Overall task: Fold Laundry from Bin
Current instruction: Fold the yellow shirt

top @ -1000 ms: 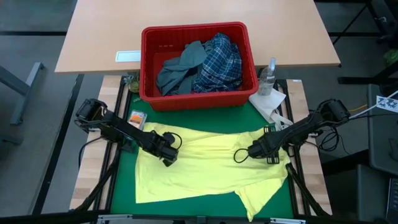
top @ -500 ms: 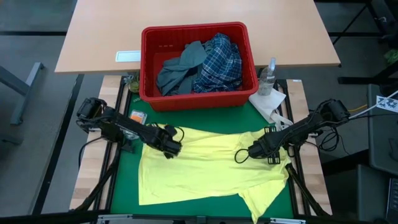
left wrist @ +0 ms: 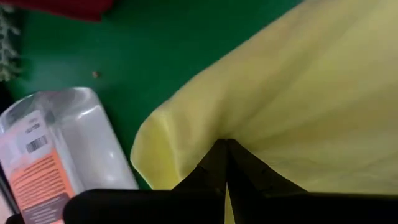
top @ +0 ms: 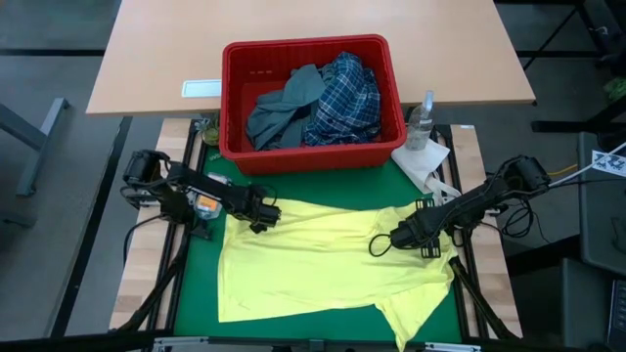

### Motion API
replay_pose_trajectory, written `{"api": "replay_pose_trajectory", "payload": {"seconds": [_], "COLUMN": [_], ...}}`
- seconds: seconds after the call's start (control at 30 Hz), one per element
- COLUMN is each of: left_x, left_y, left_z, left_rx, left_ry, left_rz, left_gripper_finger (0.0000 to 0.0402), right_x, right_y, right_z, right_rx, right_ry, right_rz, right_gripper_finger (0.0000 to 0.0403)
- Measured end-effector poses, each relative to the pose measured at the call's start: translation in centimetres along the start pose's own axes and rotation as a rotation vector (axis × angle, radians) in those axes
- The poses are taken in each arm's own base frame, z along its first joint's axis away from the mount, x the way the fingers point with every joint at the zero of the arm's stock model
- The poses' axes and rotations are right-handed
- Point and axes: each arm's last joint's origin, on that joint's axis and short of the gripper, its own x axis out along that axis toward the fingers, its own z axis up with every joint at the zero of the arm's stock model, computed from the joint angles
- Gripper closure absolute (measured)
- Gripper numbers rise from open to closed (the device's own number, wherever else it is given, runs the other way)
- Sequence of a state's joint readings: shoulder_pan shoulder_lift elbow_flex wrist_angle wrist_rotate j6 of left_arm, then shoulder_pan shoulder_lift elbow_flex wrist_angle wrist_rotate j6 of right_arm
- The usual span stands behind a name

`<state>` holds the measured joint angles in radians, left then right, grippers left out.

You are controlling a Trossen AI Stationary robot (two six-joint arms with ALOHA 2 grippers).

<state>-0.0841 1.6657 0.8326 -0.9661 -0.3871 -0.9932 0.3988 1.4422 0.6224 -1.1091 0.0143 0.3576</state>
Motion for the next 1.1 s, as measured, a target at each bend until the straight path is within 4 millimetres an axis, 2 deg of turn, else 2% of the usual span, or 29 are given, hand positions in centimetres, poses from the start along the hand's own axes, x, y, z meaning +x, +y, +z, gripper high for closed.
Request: {"api": "replay_pose_trajectory", "payload": {"seconds": [0.23,0.47,0.67,0.83,1.1], "left_x": [1.2,1.3,-0.5,-2.5,-4.3], "left_y": [1.1,1.4,1.2,0.8,0.3], "left_z": [-0.1,0.2,0.7,1.2,1.3], "left_rx": [-0.020,-0.013,0.027,0.085,0.126], "left_ry": [0.020,0.037,0.057,0.044,0.042], "left_rz": [0.052,0.063,0.065,0.067,0.036], "left_gripper_finger": [0.0399,0.0399,0.0399,0.0399,0.0399], "right_x": [0.0,-0.1,-0.2,-1.6,-3.5], "right_y": [0.0,0.0,0.0,0.1,0.1], "right_z": [0.0,0.0,0.1,0.4,0.4], "right_rx": [0.000,0.005,0.008,0.002,-0.026], "right_ry": [-0.005,-0.006,-0.003,-0.012,0.010], "right_rz": [0.001,0.000,0.002,0.009,-0.001], "right_gripper_finger": [0.0150,0.0150,0.0150,0.0150,0.0150]}}
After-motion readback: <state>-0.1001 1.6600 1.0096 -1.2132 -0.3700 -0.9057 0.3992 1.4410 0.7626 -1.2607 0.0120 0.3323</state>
